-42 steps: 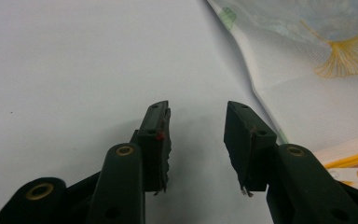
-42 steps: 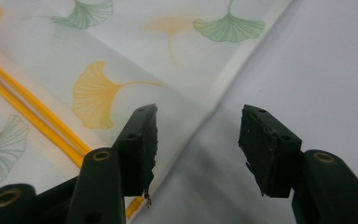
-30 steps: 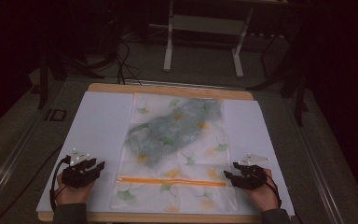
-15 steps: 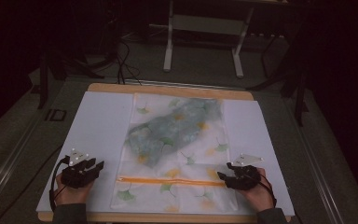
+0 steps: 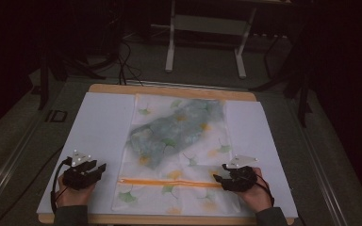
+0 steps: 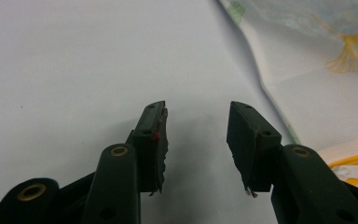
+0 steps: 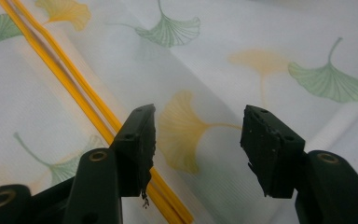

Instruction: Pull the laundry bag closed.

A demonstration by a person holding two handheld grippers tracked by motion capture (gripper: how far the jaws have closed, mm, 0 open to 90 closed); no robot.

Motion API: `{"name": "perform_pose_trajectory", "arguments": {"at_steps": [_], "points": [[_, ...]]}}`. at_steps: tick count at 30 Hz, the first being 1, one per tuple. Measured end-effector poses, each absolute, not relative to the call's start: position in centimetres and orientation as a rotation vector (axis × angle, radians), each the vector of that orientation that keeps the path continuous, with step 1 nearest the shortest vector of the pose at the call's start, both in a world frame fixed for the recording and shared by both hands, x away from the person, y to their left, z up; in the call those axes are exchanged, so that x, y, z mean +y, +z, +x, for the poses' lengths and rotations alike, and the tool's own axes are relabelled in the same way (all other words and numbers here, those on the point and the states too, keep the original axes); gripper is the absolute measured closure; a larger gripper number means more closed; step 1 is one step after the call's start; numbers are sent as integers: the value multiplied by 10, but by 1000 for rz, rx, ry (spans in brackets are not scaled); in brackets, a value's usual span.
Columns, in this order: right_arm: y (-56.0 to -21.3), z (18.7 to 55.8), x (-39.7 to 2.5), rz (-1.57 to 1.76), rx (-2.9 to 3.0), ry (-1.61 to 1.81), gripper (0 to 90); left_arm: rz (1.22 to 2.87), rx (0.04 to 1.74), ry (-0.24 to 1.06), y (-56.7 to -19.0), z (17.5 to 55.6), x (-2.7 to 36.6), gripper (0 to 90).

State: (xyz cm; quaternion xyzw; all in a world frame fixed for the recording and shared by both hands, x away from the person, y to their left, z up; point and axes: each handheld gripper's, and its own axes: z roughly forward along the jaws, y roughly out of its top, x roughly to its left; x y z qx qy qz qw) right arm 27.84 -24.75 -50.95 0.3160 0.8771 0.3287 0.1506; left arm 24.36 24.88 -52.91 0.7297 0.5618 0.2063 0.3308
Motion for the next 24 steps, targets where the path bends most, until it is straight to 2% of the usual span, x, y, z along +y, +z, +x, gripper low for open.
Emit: {"name": "perform_pose_trajectory", "arguments": {"at_steps": [13, 24], "points": [[-506, 284, -229, 858, 2564, 962, 439, 1923, 1452, 558, -528, 241, 249, 632], [-505, 286, -214, 812, 2591, 964, 437, 1923, 1461, 556, -529, 242, 250, 636]]}}
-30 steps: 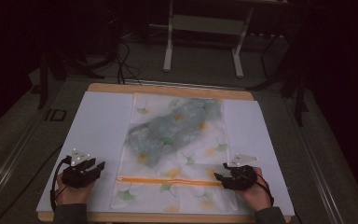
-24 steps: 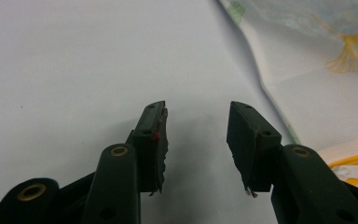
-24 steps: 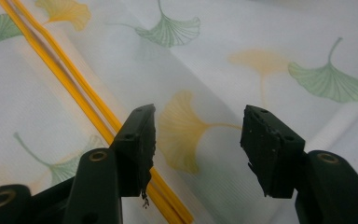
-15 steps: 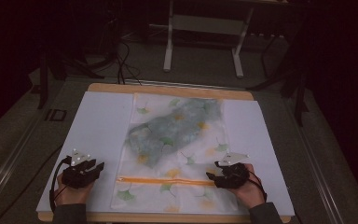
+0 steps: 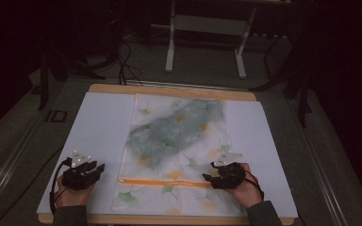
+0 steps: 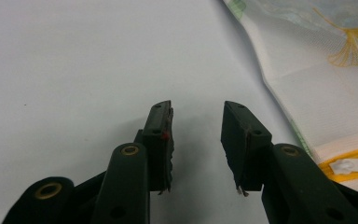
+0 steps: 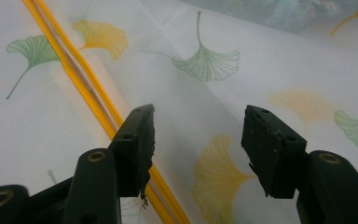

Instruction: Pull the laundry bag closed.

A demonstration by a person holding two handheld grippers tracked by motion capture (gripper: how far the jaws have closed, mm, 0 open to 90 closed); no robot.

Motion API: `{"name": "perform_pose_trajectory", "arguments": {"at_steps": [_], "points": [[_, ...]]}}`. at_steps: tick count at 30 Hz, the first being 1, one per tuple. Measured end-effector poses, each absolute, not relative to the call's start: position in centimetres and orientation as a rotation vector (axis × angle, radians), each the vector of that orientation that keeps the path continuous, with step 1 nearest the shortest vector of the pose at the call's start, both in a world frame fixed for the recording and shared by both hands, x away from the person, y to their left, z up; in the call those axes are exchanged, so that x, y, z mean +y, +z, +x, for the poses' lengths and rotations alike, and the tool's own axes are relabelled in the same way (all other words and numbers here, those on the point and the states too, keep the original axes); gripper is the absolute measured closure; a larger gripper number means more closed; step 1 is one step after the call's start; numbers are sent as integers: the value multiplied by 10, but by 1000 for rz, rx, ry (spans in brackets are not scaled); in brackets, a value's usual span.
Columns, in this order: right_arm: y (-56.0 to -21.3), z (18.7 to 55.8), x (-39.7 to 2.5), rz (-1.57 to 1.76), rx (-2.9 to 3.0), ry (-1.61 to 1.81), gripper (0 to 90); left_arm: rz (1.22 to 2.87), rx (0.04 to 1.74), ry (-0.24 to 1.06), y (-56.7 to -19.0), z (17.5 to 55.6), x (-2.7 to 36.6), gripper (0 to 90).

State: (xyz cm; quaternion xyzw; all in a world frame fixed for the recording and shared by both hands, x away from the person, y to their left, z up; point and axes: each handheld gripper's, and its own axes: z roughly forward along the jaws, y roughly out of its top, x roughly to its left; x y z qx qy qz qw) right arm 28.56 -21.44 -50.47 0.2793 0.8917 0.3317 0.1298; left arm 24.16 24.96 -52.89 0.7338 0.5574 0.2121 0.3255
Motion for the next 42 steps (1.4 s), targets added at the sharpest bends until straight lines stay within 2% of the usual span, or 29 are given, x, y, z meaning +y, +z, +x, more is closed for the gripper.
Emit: {"name": "perform_pose_trajectory", "arguments": {"at_steps": [32, 42], "points": [[-500, 286, -165, 656, 2670, 960, 431, 1920, 1470, 548, -529, 242, 251, 605], [-501, 286, -144, 604, 2700, 963, 430, 1936, 1457, 590, -527, 241, 249, 602]]}}
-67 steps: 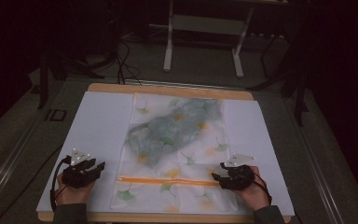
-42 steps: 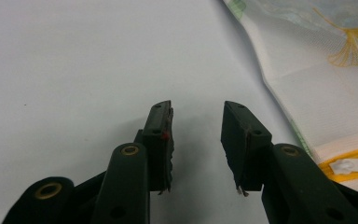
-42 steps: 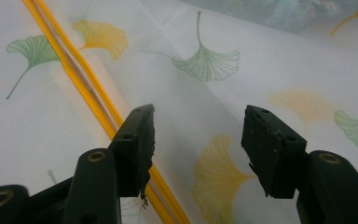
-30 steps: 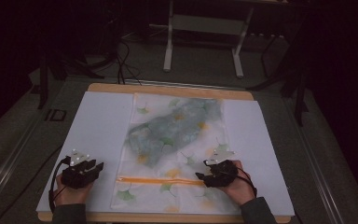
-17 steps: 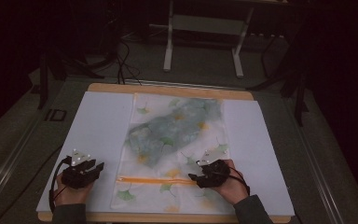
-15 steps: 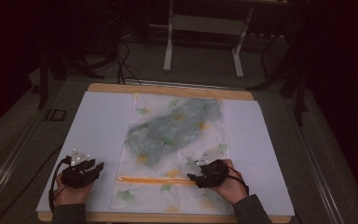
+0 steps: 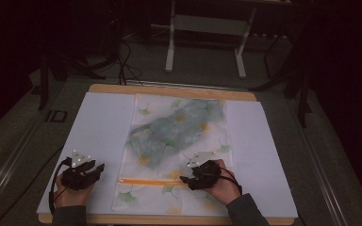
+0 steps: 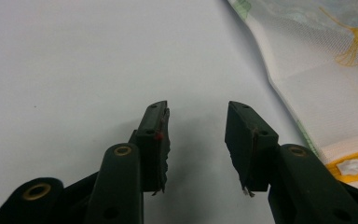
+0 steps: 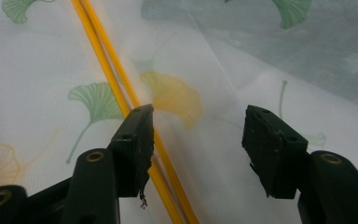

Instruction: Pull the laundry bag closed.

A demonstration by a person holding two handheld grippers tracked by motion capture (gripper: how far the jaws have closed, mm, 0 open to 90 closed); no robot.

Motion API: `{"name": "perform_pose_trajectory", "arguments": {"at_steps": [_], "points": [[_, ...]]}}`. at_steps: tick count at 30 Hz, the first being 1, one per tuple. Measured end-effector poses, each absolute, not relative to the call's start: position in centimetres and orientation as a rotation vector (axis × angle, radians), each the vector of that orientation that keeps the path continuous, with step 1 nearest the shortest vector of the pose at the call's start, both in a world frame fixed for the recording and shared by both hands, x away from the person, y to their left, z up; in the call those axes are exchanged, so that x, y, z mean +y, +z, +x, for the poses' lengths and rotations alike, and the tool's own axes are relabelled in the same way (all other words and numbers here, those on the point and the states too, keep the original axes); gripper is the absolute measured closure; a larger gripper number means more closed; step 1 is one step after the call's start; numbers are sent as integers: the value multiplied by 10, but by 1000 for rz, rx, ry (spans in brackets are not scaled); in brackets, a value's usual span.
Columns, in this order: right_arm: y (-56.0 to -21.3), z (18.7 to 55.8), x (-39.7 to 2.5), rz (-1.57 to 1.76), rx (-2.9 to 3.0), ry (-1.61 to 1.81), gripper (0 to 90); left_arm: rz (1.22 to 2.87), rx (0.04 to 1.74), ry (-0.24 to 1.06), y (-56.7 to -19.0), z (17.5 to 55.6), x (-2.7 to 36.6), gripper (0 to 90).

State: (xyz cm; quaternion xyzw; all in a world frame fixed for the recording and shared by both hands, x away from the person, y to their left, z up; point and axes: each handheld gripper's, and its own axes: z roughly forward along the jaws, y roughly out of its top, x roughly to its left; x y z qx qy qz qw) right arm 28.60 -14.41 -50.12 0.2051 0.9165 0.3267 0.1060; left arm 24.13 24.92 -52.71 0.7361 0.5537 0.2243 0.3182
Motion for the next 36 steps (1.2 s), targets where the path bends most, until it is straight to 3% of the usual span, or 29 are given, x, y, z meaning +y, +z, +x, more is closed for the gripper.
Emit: {"name": "perform_pose_trajectory", "arguments": {"at_steps": [26, 36], "points": [[-503, 288, -97, 478, 2758, 986, 439, 1914, 1472, 568, -526, 241, 253, 597], [-504, 289, -76, 427, 2779, 1016, 484, 1914, 1475, 569, -527, 242, 253, 574]]}}
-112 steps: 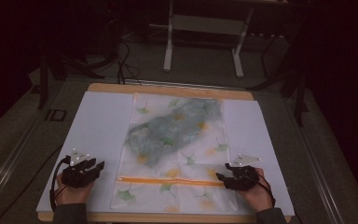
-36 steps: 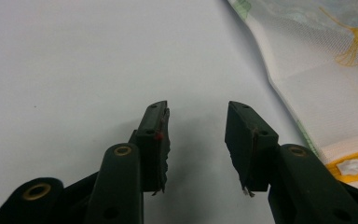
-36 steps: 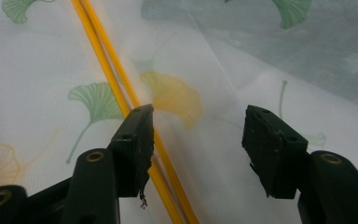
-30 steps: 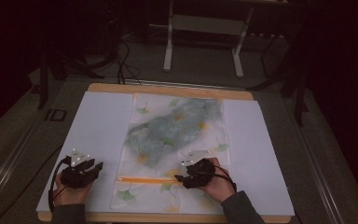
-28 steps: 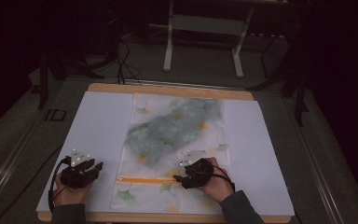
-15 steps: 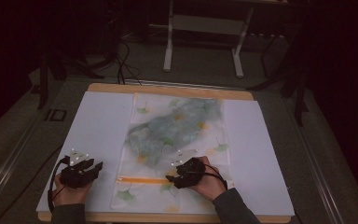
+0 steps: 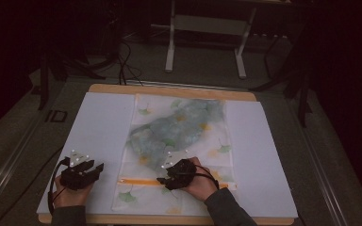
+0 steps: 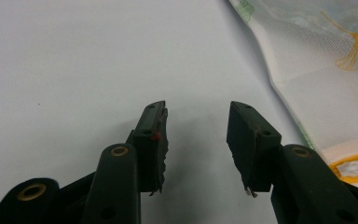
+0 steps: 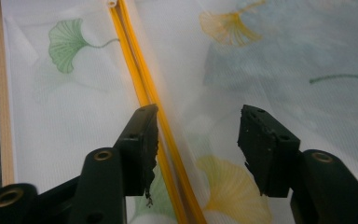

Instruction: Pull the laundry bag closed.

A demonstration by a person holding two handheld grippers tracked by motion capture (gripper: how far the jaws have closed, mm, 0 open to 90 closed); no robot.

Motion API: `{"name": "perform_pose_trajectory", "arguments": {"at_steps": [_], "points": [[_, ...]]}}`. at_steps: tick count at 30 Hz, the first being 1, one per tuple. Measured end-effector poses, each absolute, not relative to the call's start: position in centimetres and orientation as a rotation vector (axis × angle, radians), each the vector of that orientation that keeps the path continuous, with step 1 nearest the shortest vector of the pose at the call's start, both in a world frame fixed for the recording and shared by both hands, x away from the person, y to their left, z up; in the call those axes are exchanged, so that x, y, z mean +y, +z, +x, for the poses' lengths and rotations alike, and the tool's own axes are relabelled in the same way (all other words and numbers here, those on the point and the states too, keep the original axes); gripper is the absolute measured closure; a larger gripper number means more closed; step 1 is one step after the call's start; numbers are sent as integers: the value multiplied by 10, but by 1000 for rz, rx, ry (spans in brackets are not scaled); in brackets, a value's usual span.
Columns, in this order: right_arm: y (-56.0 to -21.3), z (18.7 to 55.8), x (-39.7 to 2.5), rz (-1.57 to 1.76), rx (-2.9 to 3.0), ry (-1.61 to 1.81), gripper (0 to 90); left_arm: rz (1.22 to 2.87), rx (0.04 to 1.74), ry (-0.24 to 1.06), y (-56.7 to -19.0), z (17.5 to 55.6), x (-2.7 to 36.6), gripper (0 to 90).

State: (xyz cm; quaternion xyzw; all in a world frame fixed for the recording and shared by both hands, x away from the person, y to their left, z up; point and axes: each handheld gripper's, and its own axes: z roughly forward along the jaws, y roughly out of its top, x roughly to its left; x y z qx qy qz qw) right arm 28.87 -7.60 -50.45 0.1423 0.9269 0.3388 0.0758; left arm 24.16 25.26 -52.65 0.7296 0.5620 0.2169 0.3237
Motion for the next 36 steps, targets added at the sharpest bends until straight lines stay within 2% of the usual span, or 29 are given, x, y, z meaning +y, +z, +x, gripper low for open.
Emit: {"name": "perform_pose_trajectory", "arguments": {"at_steps": [17, 30, 36], "points": [[-511, 287, -43, 357, 2816, 1032, 550, 1914, 1478, 569, -526, 242, 252, 570], [-515, 288, -29, 334, 2836, 1036, 578, 1913, 1481, 570, -526, 242, 252, 567], [-516, 289, -24, 301, 2847, 1031, 619, 1911, 1481, 572, -527, 242, 252, 566]]}}
